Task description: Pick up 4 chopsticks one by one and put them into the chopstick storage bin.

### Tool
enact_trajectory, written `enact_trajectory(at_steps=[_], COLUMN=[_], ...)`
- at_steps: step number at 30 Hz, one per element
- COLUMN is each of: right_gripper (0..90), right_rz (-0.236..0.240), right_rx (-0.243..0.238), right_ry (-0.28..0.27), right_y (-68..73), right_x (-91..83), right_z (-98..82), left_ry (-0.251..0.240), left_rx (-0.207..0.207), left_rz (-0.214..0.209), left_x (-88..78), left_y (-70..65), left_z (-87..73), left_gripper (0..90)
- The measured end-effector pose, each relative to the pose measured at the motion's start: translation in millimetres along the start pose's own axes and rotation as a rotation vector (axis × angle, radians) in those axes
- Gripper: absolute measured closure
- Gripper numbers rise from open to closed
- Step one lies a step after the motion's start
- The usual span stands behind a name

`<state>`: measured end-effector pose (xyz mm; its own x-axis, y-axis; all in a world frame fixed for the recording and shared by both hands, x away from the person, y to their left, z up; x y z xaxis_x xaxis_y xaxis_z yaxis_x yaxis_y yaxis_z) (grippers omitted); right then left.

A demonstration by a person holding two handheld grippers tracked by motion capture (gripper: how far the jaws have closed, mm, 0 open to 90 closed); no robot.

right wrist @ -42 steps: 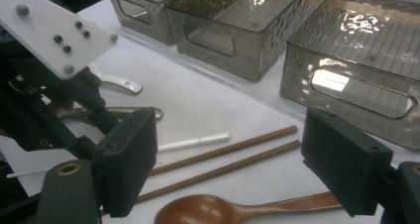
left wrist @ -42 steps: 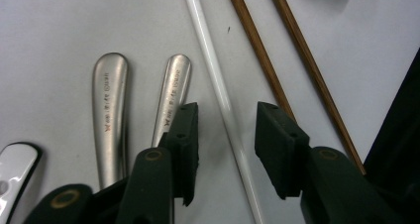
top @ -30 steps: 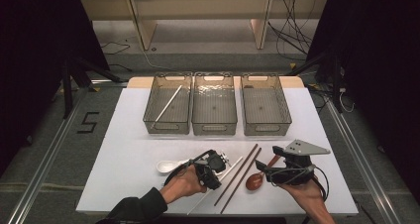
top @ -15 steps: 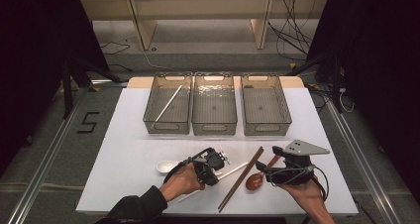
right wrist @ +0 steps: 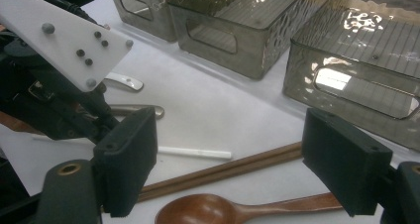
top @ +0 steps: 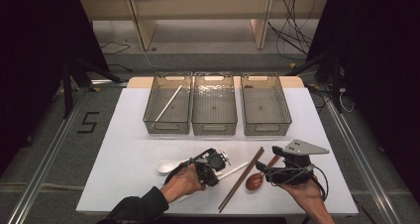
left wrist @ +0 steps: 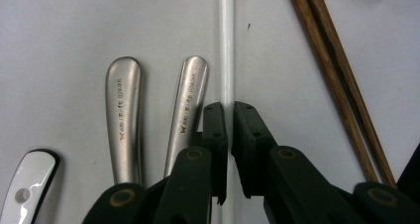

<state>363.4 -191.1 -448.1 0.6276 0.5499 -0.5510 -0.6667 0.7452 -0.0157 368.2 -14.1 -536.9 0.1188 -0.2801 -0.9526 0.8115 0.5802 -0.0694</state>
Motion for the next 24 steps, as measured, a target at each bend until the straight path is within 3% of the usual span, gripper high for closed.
enact_trajectory(at_steps=[9,24], right_gripper=[23.1,23.1], right_rz=[0.003,0.001], right_rx=[0.002,0.002], right_ry=[-0.004,-0.005], right_y=[-0.3,-0.6], right_x=[-0.7,-0.9], right_z=[0.3,0.3], left_ry=[-0.019,-0.071], left_rx=[0.0,-0.009], left_rz=[-0.01,-0.038], left_x=[-1.1,-19.3], left_y=[0.6,9.0], left_z=[1.0,5.3], left_gripper=[84.5,84.7])
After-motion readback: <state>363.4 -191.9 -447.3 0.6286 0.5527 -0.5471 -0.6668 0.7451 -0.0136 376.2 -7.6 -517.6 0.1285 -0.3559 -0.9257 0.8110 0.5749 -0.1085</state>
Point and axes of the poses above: each handheld gripper's, and its own axes: x roughly forward along the jaws, z roughly out of its top, y roughly to its left, the point moved 8 cm from there along x, roughly forward along the jaws, and after that the axes turned 7 degrees about -x, right-handed, at the moved point
